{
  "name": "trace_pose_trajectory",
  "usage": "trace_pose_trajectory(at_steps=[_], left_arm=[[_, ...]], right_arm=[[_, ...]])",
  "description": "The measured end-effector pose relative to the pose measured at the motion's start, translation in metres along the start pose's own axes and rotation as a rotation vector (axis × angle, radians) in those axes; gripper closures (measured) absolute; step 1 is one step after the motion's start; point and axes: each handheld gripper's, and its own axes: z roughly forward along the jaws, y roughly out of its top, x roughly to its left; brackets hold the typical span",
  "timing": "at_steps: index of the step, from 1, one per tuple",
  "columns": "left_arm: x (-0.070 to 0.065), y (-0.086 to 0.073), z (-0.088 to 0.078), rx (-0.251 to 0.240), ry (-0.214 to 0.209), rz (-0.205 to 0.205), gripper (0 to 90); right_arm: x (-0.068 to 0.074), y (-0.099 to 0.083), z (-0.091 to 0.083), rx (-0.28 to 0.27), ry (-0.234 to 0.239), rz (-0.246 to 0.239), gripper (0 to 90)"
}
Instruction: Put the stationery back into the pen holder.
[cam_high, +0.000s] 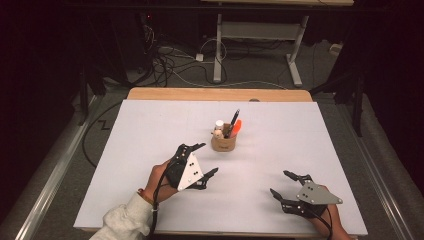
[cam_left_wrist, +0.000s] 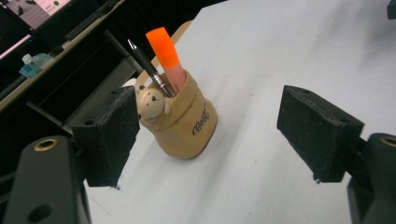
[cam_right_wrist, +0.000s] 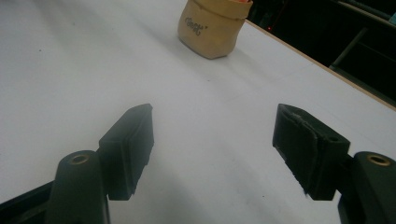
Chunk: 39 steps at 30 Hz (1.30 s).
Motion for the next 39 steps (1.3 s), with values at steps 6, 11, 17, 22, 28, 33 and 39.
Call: trace_pose_trajectory(at_steps=[6, 11, 17, 22, 28, 33, 39], left_arm=[[-0.002, -0.010, -0.006, 0.012, 0.005, -0.003, 20.3], [-0.001, -0.019, -0.011, 0.018, 0.006, -0.011, 19.7], [-0.002, -0.030, -0.017, 0.024, 0.010, -0.026, 17.5], [-0.003, -0.039, -0.022, 0.032, 0.013, -0.037, 17.5], [-0.004, -0.053, -0.027, 0.062, 0.013, -0.055, 17.4], [-0.003, -0.066, -0.033, 0.090, 0.017, -0.083, 17.4], [0.000, -0.082, -0.043, 0.132, 0.016, -0.116, 16.9]], right_arm=[[0.000, 0.000, 0.000, 0.002, -0.001, -0.001, 29.9], [0.000, 0.000, 0.000, 0.004, -0.003, -0.003, 29.9], [0.000, 0.000, 0.000, 0.004, -0.005, -0.001, 29.9], [-0.001, 0.000, 0.000, 0.003, -0.009, 0.000, 29.9], [-0.002, 0.000, 0.000, 0.002, -0.011, 0.004, 29.9], [-0.002, 0.000, 0.000, 0.000, -0.014, 0.009, 29.9], [-0.004, -0.001, -0.001, 0.003, -0.018, 0.011, 29.9]])
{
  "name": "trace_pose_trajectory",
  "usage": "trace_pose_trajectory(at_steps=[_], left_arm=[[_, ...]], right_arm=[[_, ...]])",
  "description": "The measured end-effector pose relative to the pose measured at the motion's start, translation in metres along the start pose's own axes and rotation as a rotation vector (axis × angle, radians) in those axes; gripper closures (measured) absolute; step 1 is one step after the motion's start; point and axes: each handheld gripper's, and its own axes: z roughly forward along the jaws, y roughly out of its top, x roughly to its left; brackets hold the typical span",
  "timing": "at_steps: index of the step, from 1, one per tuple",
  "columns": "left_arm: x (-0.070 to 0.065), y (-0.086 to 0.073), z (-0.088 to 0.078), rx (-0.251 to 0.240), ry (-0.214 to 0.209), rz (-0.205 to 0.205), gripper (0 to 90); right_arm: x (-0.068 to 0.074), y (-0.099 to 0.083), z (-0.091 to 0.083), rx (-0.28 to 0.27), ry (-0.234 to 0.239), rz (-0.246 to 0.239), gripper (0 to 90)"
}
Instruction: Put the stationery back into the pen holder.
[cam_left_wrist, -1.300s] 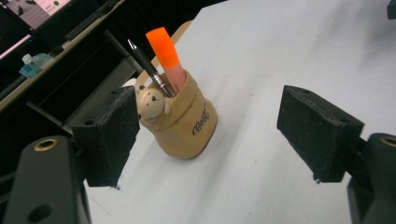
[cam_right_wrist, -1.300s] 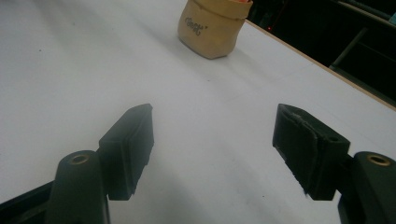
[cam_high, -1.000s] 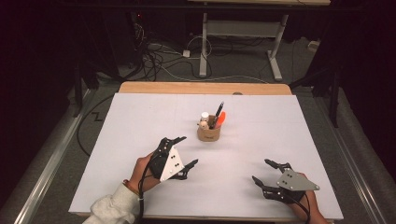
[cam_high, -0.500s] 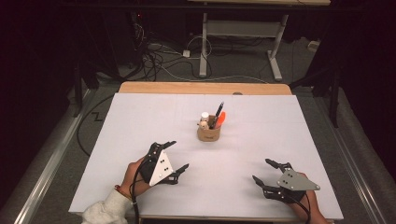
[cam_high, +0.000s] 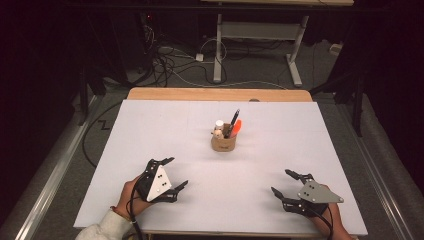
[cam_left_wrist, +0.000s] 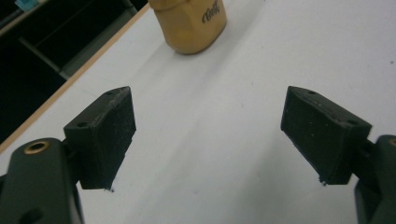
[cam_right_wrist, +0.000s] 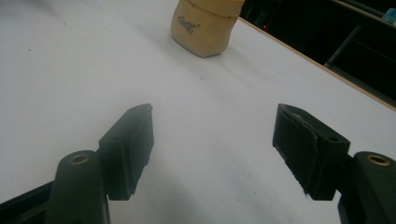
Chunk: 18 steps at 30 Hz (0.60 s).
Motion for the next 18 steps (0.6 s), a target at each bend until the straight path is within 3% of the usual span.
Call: trace_pose_trajectory(at_steps=[5, 9, 18], left_arm=[[0.005, -0.012, -0.011, 0.022, 0.008, -0.052, 14.7], [0.006, -0.020, -0.018, 0.035, 0.016, -0.070, 14.7], [0.003, -0.018, -0.019, 0.028, 0.008, -0.050, 14.7]], right_arm=[[-0.001, -0.001, -0.001, -0.002, 0.002, 0.003, 29.9], [-0.001, 0.000, -0.002, -0.007, 0.001, -0.001, 29.9], [0.003, 0.001, -0.003, -0.001, -0.006, -0.017, 29.8]])
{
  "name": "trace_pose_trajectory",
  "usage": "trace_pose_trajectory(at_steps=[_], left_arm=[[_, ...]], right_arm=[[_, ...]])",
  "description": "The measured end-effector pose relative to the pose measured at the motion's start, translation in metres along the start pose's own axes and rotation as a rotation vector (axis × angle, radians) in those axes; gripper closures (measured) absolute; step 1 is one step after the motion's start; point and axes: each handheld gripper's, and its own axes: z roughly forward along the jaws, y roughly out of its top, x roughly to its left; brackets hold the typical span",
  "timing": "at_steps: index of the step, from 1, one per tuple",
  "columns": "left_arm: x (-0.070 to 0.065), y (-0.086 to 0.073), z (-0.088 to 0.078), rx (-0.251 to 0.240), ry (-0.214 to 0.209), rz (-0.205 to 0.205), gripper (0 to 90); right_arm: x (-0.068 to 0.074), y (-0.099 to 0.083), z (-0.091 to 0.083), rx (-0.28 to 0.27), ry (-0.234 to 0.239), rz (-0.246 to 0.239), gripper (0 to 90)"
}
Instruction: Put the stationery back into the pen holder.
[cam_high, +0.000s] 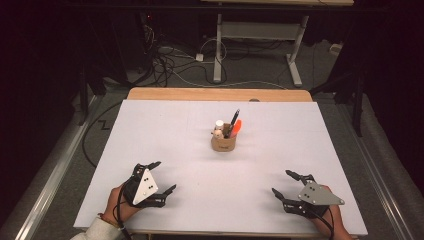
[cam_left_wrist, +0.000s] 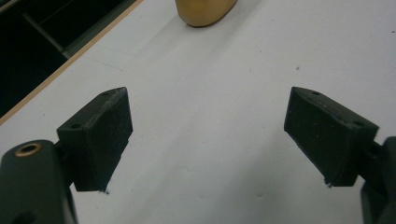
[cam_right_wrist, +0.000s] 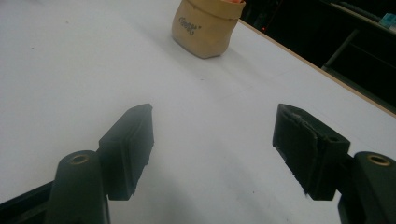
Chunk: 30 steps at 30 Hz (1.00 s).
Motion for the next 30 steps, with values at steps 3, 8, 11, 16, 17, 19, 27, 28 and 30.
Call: trace_pose_trajectory(at_steps=[3, 8, 11, 16, 17, 19, 27, 28, 30], left_arm=[[0.0007, 0.0000, 0.0010, -0.002, -0.003, -0.004, 14.7], [0.0013, 0.0001, 0.0031, 0.007, -0.003, -0.004, 14.7], [0.0006, 0.0004, 0.0039, 0.010, -0.004, -0.001, 14.7], [-0.0002, -0.0001, 0.0048, 0.019, -0.011, 0.003, 14.7], [-0.0002, -0.0003, 0.0049, 0.019, -0.012, 0.003, 14.7], [-0.0001, -0.0004, 0.0050, 0.020, -0.013, 0.002, 14.7], [0.0002, -0.0008, 0.0058, 0.026, -0.013, 0.002, 14.7], [0.0004, -0.0009, 0.0059, 0.028, -0.013, 0.002, 14.7], [0.0009, -0.0012, 0.0061, 0.030, -0.012, 0.000, 14.7]], right_arm=[[-0.0002, 0.0006, 0.0007, -0.002, 0.000, 0.000, 29.8], [-0.0009, -0.0011, 0.0012, 0.005, 0.004, -0.002, 29.8], [-0.0017, -0.0014, 0.0001, 0.002, 0.002, 0.003, 29.8], [-0.0018, -0.0012, -0.0001, 0.001, 0.000, 0.003, 29.7], [-0.0016, -0.0011, 0.0001, 0.001, 0.001, 0.001, 29.7], [-0.0012, -0.0012, 0.0003, 0.002, 0.001, 0.002, 29.7], [-0.0018, -0.0016, 0.0003, 0.002, 0.000, 0.001, 29.7], [-0.0018, -0.0018, 0.0003, 0.003, -0.001, 0.002, 29.7], [-0.0020, -0.0020, 0.0004, 0.005, -0.001, 0.006, 29.7]])
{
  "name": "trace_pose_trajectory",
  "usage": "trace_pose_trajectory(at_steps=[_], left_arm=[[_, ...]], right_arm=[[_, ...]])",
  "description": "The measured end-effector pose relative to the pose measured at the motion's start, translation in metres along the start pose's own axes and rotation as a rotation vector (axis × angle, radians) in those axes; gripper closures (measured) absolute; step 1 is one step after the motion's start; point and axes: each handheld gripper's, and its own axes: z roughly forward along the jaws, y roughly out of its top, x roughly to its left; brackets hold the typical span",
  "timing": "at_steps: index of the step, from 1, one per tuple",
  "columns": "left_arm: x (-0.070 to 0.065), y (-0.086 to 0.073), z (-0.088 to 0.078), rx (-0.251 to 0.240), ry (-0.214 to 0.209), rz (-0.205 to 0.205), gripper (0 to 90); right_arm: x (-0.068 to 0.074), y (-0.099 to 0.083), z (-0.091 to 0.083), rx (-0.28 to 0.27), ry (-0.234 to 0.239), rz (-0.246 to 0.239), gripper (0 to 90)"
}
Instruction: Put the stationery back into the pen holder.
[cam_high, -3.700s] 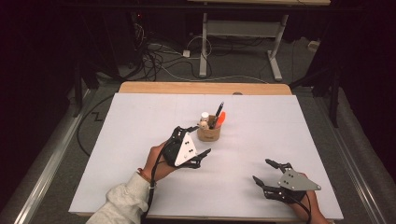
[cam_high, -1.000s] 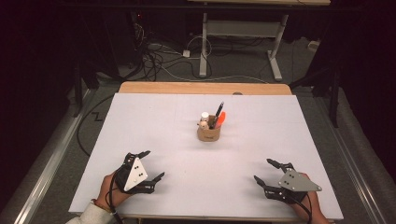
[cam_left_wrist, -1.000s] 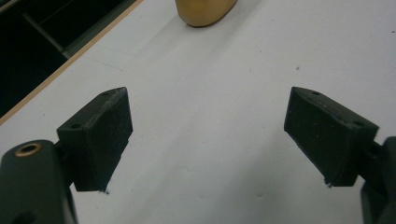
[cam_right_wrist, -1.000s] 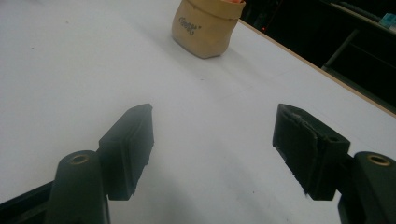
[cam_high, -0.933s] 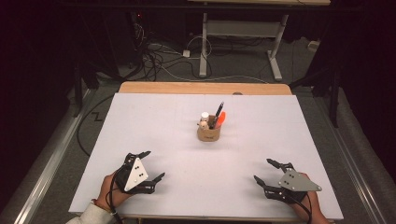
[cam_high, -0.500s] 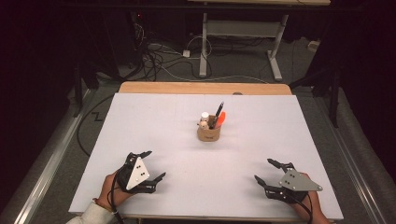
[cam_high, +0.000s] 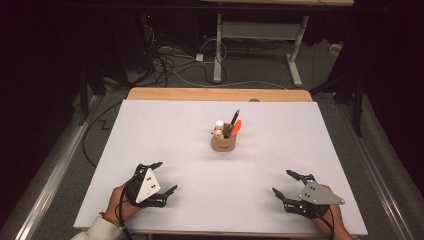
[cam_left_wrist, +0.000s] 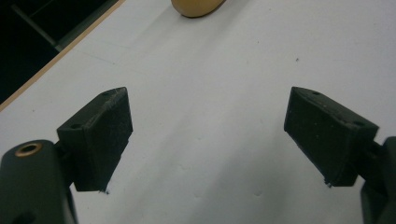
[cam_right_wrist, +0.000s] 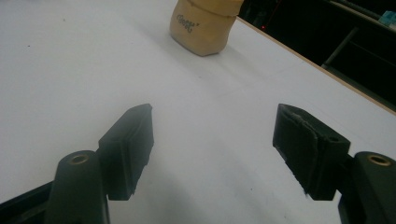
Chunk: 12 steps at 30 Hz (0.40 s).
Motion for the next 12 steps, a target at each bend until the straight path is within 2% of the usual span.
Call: trace_pose_trajectory(at_steps=[12], left_arm=[[0.0009, 0.0013, 0.0015, 0.007, -0.001, -0.002, 14.7]], right_arm=[[-0.0020, -0.0016, 0.0006, 0.005, 0.000, 0.005, 29.6]])
